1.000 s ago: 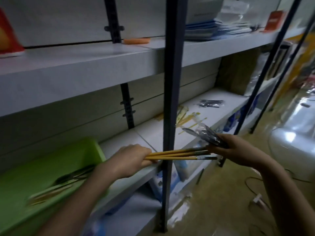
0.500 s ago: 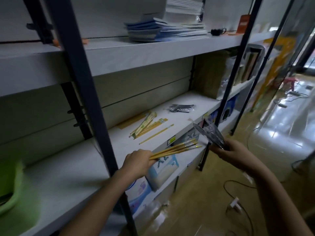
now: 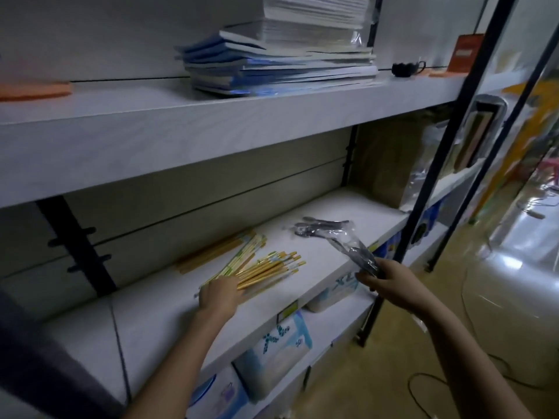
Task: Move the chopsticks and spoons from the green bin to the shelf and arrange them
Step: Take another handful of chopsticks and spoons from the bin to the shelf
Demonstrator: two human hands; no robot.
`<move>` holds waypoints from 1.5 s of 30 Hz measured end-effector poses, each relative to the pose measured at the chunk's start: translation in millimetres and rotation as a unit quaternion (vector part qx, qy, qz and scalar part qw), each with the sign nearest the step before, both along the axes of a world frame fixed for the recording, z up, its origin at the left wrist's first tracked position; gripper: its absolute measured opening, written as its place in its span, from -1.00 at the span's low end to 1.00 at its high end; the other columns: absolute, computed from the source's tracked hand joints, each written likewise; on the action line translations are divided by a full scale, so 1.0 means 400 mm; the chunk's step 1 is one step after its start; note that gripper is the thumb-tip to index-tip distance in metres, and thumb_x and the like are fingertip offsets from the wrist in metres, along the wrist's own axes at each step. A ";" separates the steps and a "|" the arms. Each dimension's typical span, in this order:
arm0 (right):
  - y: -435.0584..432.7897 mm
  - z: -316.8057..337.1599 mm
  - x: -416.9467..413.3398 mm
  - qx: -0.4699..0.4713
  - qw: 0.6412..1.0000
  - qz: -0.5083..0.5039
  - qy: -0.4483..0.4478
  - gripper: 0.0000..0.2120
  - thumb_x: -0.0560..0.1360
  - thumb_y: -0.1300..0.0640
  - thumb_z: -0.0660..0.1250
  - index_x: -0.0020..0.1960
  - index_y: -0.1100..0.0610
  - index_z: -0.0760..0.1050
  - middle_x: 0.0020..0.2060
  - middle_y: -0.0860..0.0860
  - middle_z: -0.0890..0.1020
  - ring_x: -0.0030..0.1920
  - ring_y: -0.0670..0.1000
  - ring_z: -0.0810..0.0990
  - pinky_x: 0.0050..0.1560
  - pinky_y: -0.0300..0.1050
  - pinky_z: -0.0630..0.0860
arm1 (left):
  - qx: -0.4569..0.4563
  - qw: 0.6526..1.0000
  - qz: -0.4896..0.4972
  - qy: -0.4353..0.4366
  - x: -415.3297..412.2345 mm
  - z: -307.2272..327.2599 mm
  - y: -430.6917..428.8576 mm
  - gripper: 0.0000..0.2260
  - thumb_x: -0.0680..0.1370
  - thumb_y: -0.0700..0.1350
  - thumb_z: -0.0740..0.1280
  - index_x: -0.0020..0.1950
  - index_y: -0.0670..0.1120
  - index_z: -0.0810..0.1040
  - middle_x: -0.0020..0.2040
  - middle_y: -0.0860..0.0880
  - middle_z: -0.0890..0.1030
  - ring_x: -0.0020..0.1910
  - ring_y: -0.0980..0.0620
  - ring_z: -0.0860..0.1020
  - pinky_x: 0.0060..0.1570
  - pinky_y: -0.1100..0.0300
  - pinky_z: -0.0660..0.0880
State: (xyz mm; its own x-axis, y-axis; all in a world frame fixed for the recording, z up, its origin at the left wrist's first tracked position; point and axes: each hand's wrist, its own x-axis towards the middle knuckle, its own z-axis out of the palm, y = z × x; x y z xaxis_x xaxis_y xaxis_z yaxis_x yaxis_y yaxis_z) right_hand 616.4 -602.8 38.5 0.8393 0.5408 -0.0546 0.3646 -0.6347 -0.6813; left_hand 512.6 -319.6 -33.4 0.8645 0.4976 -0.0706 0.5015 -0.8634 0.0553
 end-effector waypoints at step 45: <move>0.364 -0.093 0.552 0.002 0.832 0.525 -0.181 -0.79 0.53 0.05 0.23 0.15 -0.03 0.49 0.12 -0.07 0.58 0.12 -0.02 0.53 -0.03 -0.14 0.45 | -0.019 0.922 0.307 -0.233 0.192 0.046 -0.272 -0.72 0.52 0.06 0.18 0.02 -0.07 0.57 -0.11 0.01 0.64 -0.13 0.03 0.59 -0.19 0.25 0.44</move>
